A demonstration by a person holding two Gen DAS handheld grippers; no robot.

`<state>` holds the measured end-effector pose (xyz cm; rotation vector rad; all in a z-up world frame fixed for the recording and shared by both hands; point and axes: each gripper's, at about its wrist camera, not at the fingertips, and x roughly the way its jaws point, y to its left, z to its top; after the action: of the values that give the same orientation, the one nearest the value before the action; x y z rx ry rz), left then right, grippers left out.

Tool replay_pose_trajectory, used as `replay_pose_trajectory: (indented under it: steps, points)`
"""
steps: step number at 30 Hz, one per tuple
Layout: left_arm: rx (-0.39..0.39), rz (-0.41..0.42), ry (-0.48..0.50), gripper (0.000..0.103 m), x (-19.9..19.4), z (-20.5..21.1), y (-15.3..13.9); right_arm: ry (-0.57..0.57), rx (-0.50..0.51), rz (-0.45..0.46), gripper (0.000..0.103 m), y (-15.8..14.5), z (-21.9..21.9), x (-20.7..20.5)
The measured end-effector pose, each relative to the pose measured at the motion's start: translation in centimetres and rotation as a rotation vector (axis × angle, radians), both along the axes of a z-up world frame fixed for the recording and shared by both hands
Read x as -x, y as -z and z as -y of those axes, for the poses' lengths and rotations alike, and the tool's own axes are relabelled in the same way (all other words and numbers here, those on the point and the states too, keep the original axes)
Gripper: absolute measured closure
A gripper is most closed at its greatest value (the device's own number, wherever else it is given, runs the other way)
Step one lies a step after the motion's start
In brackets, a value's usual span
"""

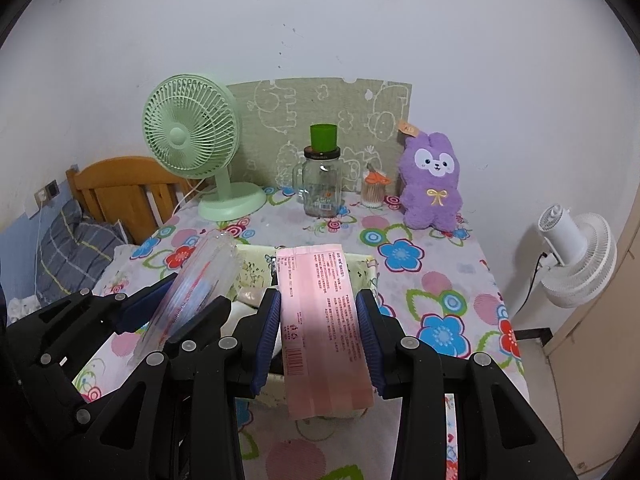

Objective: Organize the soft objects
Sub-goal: 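Carry the pink packet over the box while the left tool carries the clear bags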

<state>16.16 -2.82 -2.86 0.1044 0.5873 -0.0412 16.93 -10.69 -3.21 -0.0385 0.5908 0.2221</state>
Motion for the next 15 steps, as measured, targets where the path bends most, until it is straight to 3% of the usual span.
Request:
replay_pose_trajectory:
  steps: [15]
  points:
    - [0.043,-0.059,-0.028,0.07,-4.6,-1.5,2.4,-0.003,-0.026,-0.068,0.061,2.1,-1.1,-4.4]
